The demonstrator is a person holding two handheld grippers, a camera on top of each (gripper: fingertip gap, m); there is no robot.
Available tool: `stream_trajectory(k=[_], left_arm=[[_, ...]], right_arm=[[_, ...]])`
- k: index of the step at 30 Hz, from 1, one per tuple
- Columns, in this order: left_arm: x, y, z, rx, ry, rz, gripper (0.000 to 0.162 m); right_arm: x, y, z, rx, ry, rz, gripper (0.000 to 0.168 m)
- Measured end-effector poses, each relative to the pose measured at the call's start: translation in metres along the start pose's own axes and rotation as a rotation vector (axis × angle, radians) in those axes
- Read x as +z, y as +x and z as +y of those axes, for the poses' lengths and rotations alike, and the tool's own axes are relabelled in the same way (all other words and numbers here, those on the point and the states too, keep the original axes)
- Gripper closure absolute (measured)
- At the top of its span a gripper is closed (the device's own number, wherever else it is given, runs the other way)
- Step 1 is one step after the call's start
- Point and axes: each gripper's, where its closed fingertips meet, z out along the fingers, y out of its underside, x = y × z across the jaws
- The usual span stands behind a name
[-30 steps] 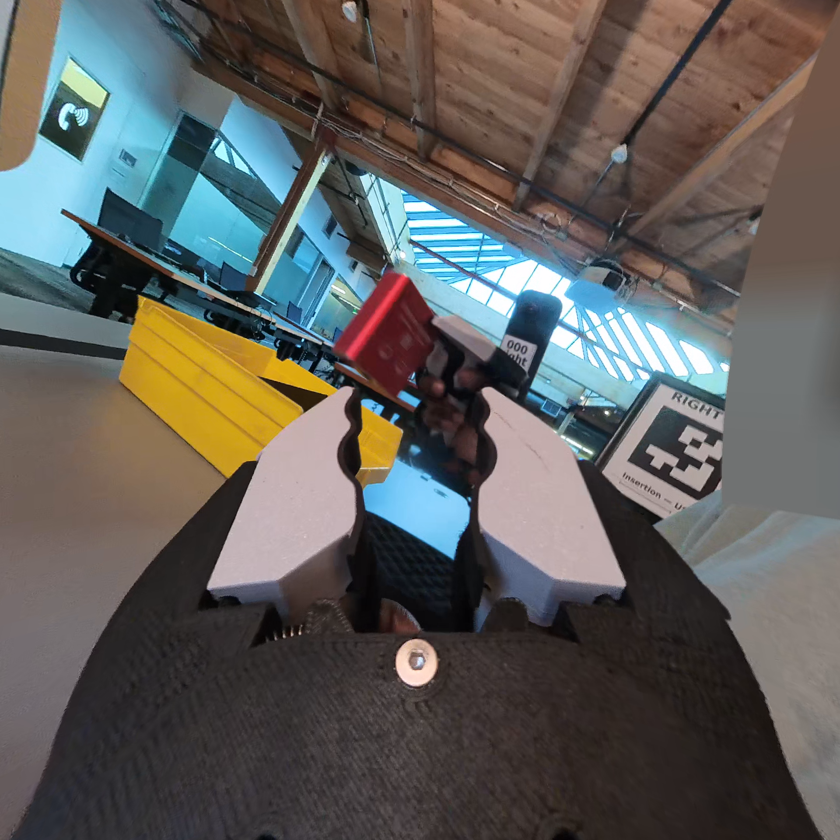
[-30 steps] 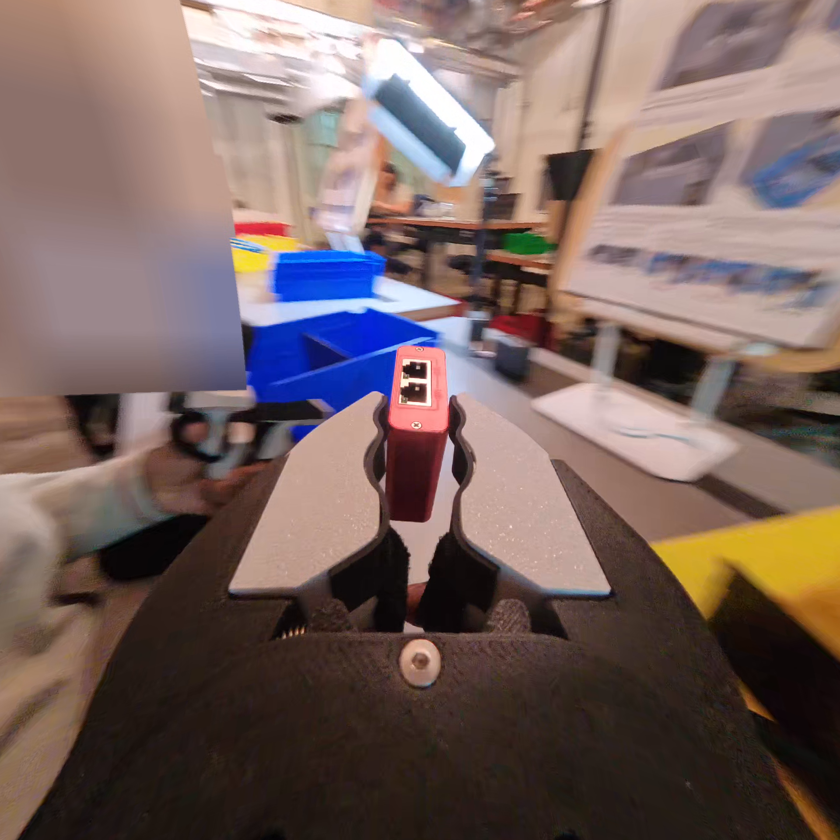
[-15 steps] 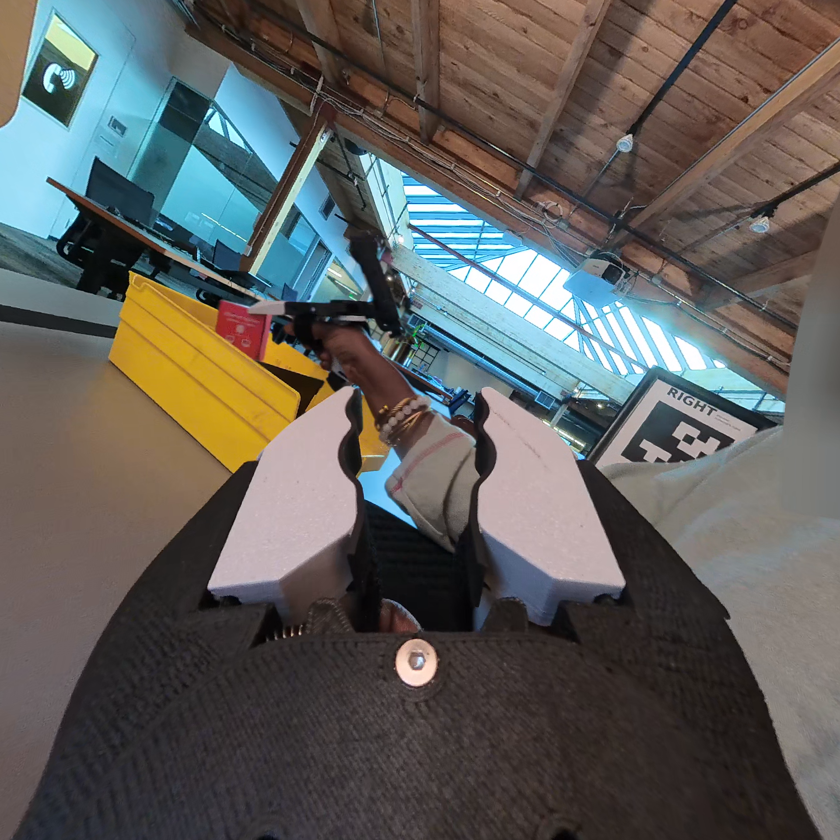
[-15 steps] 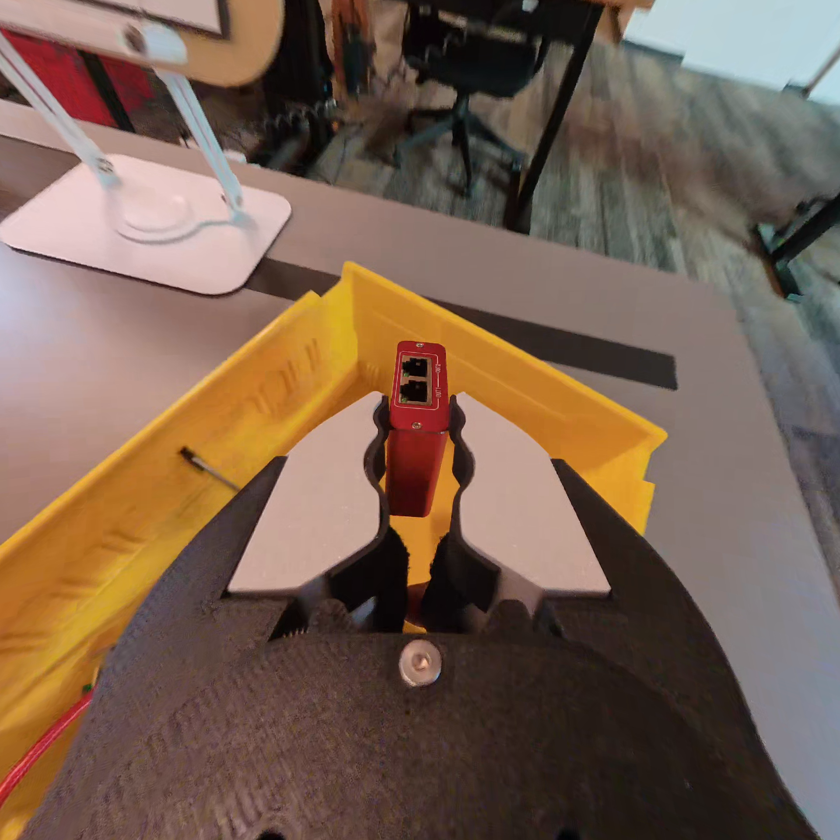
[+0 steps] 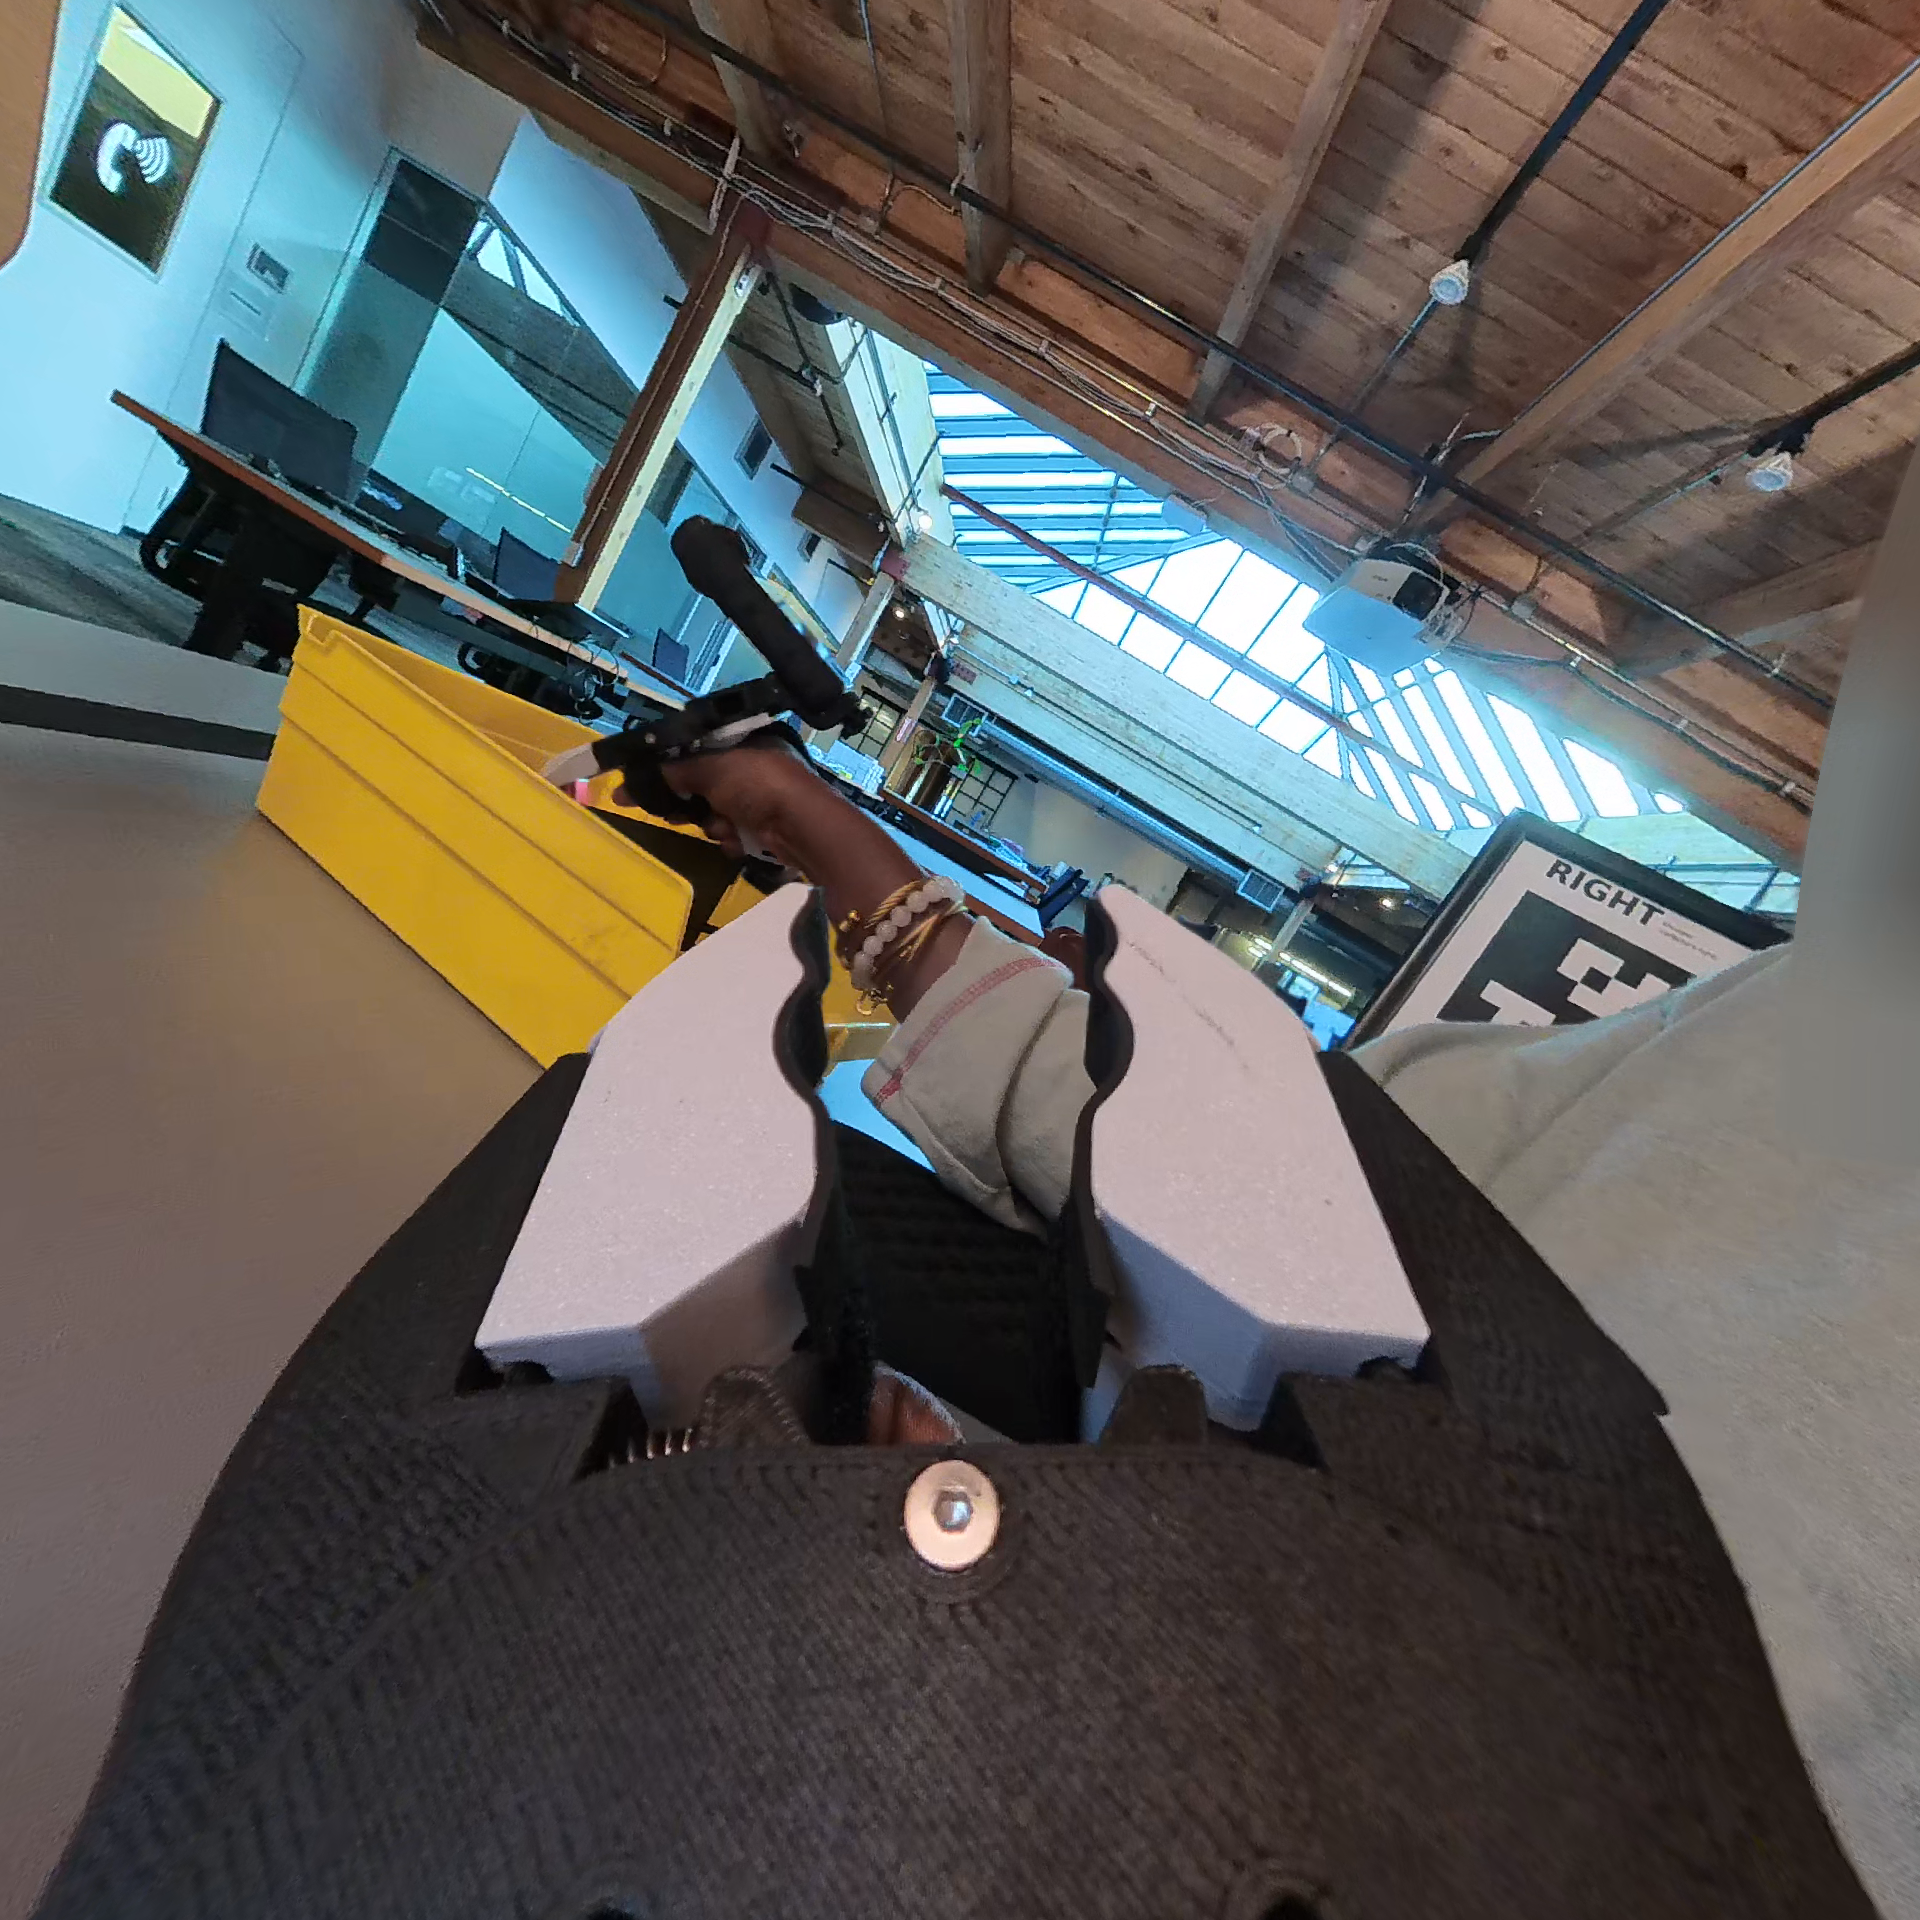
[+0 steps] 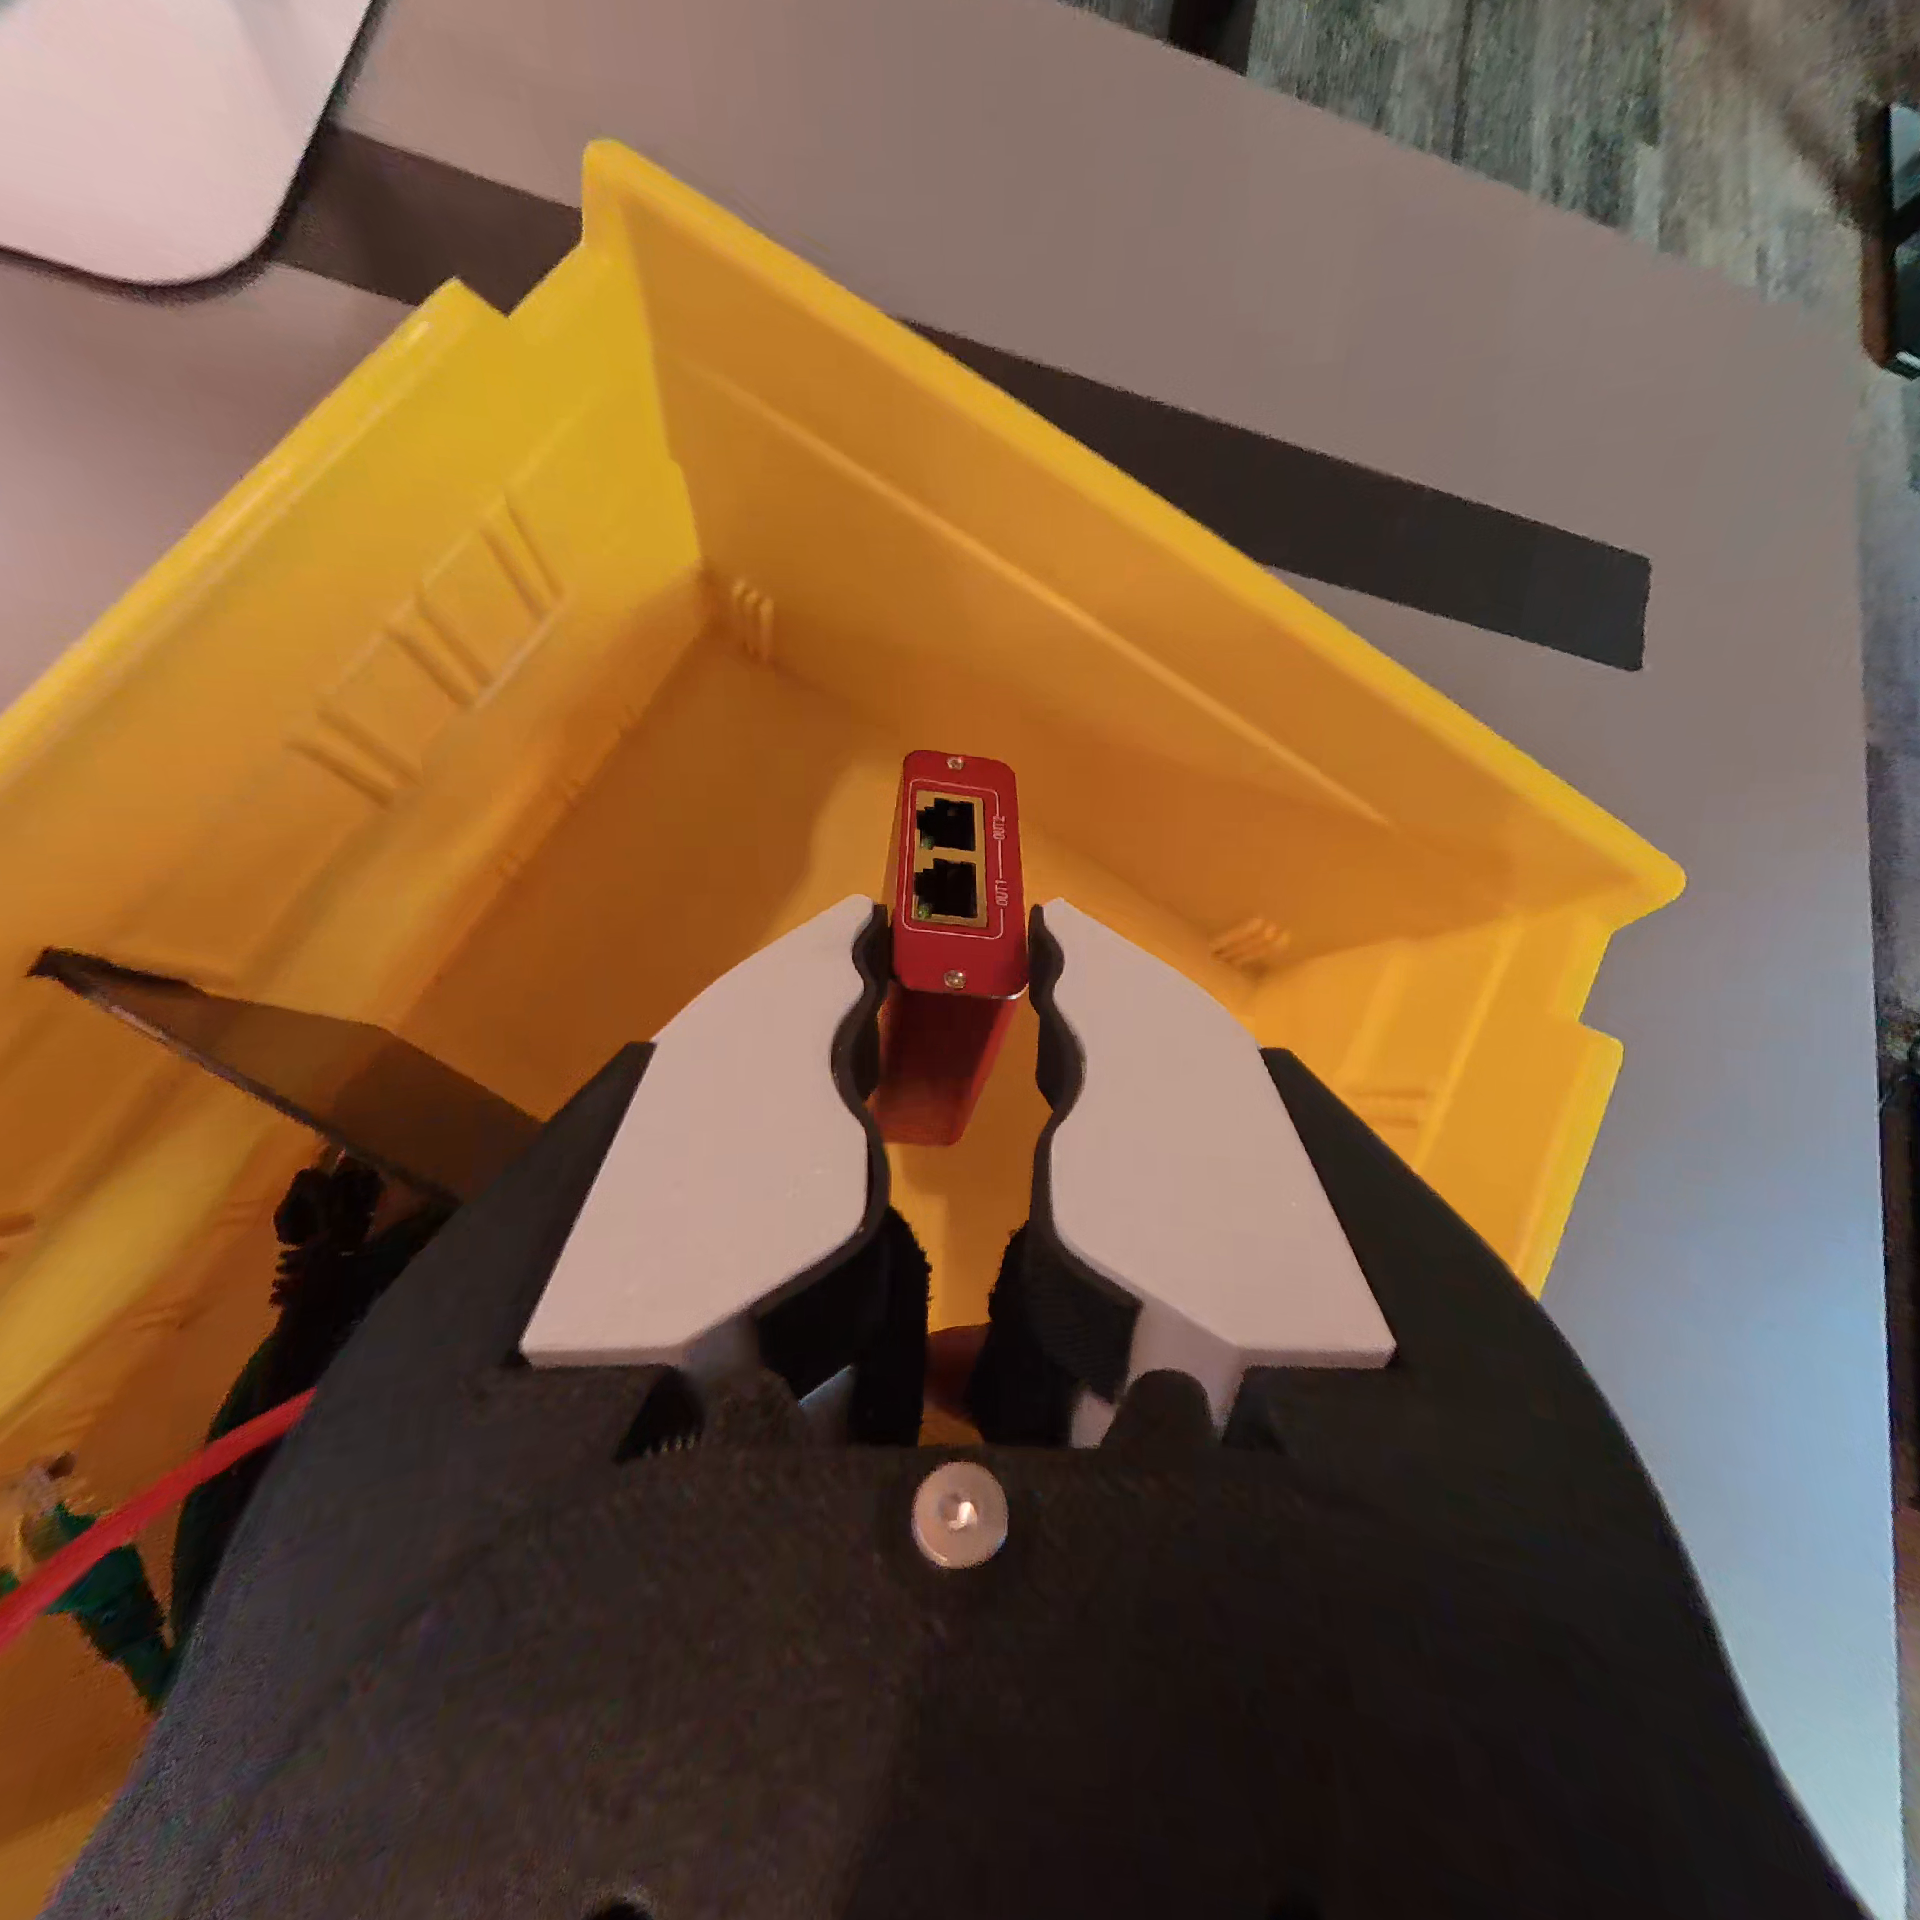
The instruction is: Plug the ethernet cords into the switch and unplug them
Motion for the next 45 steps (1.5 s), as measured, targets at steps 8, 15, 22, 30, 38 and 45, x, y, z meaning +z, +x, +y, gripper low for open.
stream_trajectory(k=[8,15,22,30,38,45], left_arm=[[0.001,0.0,0.002,0.027,-0.012,-0.015,0.115],[0.0,-0.005,0.002,0.076,-0.02,-0.068,0.115],[-0.024,-0.027,-0.012,0.323,-0.124,-0.415,0.115],[-0.135,-0.097,-0.069,0.825,-0.442,-1.169,0.082],[-0.159,-0.122,-0.055,0.7,-0.484,-1.207,0.111],[-0.159,-0.125,-0.059,0.68,-0.412,-1.207,0.113]], right_arm=[[-0.01,-0.001,0.012,-0.031,-0.032,0.005,0.126],[-0.09,-0.062,-0.023,-0.027,0.388,-0.172,0.082],[-0.144,-0.188,0.028,-0.126,0.568,-0.397,0.071],[-0.105,-0.221,0.057,-0.211,0.392,-0.227,0.084],[-0.094,-0.202,0.071,-0.282,0.286,-0.099,0.145],[-0.099,-0.226,0.071,-0.356,0.312,-0.183,0.145]])
